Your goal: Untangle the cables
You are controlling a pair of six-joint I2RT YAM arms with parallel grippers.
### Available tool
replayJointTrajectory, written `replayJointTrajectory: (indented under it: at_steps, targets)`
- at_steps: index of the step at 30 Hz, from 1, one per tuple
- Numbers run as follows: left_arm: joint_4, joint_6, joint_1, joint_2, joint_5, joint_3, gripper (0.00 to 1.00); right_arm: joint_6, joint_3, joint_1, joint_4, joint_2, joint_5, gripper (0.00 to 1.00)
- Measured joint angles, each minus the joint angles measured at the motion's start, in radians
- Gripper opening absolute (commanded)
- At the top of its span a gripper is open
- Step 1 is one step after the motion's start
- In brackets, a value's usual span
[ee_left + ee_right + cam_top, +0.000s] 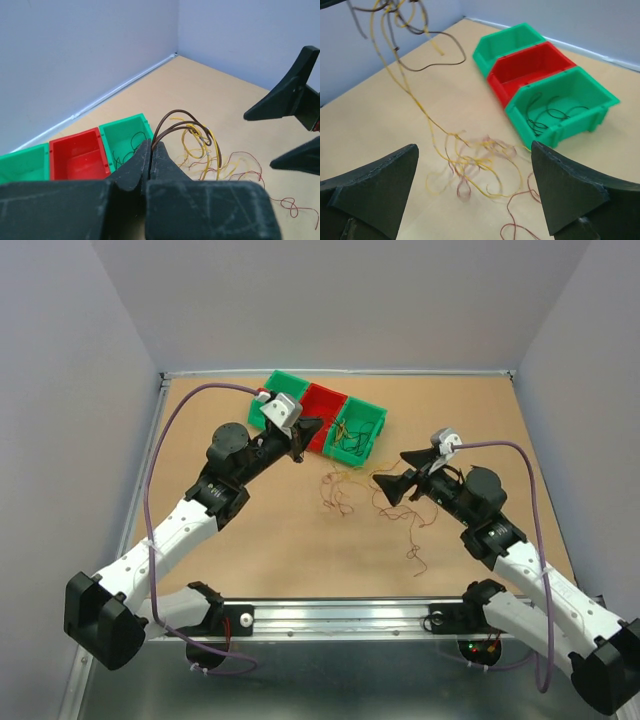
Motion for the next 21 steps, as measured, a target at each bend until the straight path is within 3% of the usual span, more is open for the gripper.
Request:
replayJointTrajectory:
  at_steps: [10, 21]
  targets:
    - [-0.009, 0.031, -0.021, -0.005, -0.002, 0.0, 0.01, 0.0, 0.0, 0.001, 0.289, 0.217, -0.378, 1.0]
    - [-0.024, 0.038, -0.035, -0.005, -0.003, 0.0, 0.01, 0.02, 0.051, 0.038, 0.487, 0.442, -0.418, 0.98]
